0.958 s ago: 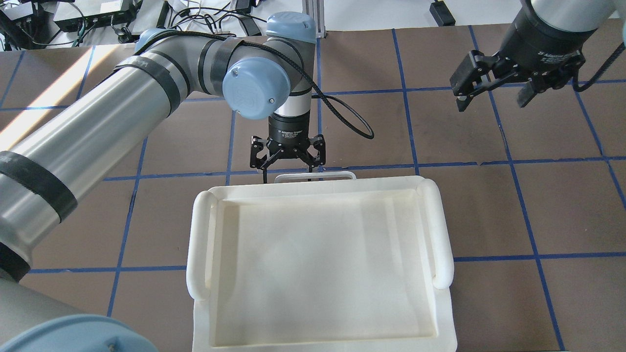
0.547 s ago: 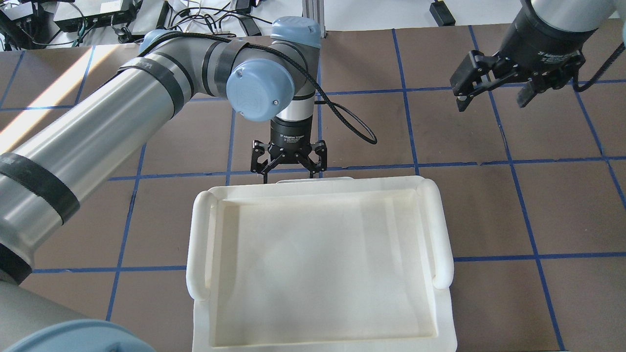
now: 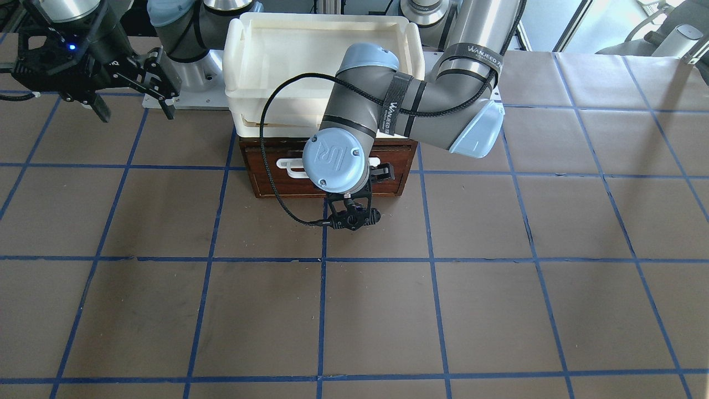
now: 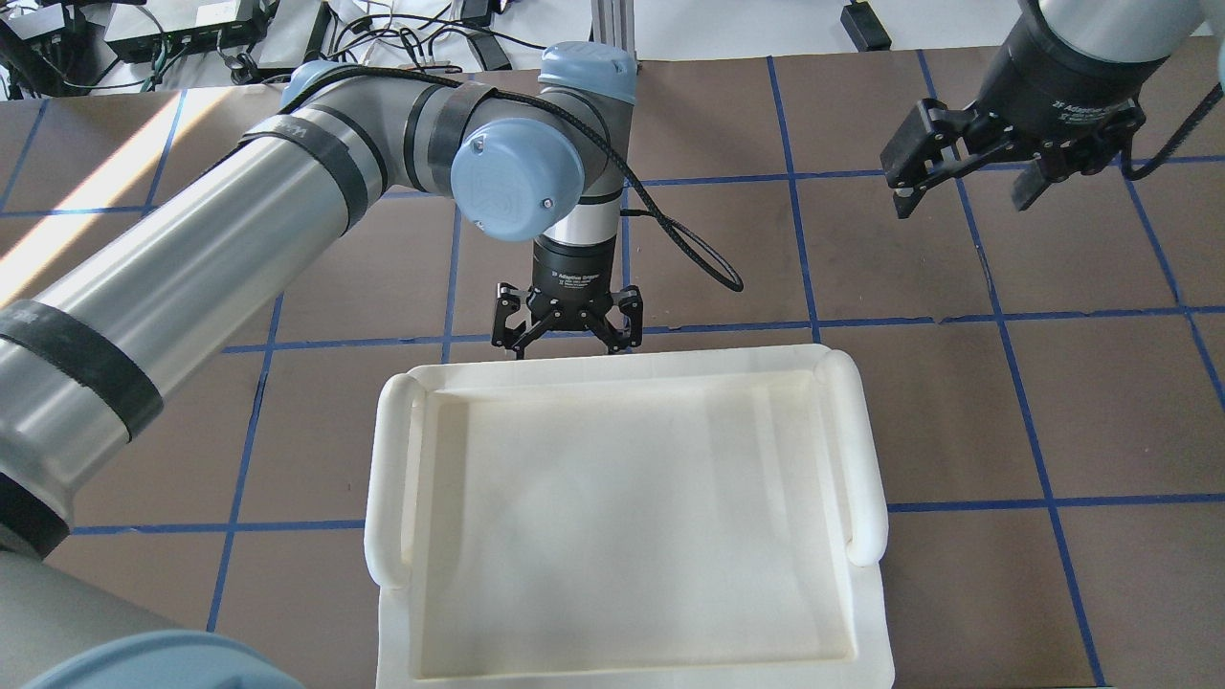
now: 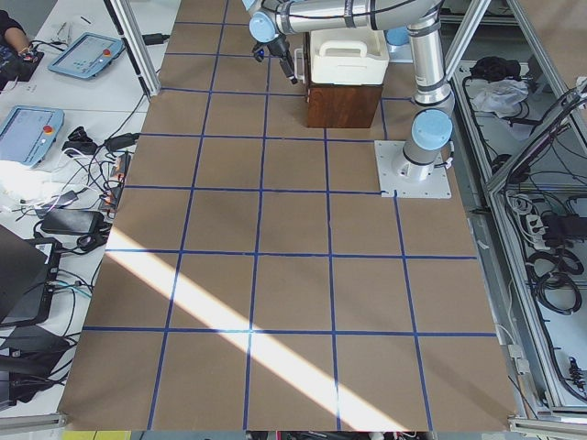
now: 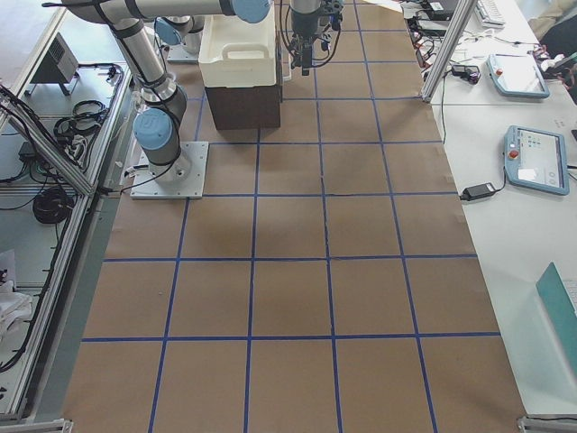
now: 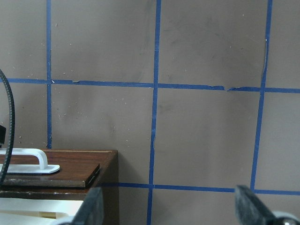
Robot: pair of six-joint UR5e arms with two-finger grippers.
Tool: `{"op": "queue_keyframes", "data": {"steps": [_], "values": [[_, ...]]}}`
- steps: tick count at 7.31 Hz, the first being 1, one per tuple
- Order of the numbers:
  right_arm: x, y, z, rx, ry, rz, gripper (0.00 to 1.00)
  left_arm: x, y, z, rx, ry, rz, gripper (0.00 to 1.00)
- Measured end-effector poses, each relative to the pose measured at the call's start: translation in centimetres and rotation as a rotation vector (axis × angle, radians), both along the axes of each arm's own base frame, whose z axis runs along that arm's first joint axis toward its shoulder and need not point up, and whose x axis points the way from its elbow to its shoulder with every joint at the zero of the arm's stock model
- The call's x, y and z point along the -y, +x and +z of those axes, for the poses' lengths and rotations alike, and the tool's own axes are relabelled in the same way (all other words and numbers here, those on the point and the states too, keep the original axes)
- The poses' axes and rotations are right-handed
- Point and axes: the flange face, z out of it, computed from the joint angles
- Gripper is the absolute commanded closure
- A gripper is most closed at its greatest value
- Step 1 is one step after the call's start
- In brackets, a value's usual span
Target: Put scissors in drawer and close it
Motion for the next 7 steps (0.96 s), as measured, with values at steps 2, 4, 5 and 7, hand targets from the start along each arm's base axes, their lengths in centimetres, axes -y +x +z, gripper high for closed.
{"op": "queue_keyframes", "data": {"steps": [2,4,5,7], "values": [[-0.01,0.00,-0.04,0.000,0.001,0.000,0.00,-0.29,-0.13,0.08,0.003,0.007,-0.004,0.00],[-0.03,0.00,-0.05,0.000,0.001,0.000,0.00,-0.37,-0.19,0.11,0.004,0.009,-0.005,0.00],[-0.05,0.00,-0.06,0.000,0.001,0.000,0.00,-0.38,-0.21,0.11,0.004,0.008,-0.006,0.00],[-0.07,0.03,-0.06,0.000,0.001,-0.001,0.00,-0.41,-0.25,0.11,0.003,0.010,-0.006,0.00]]}}
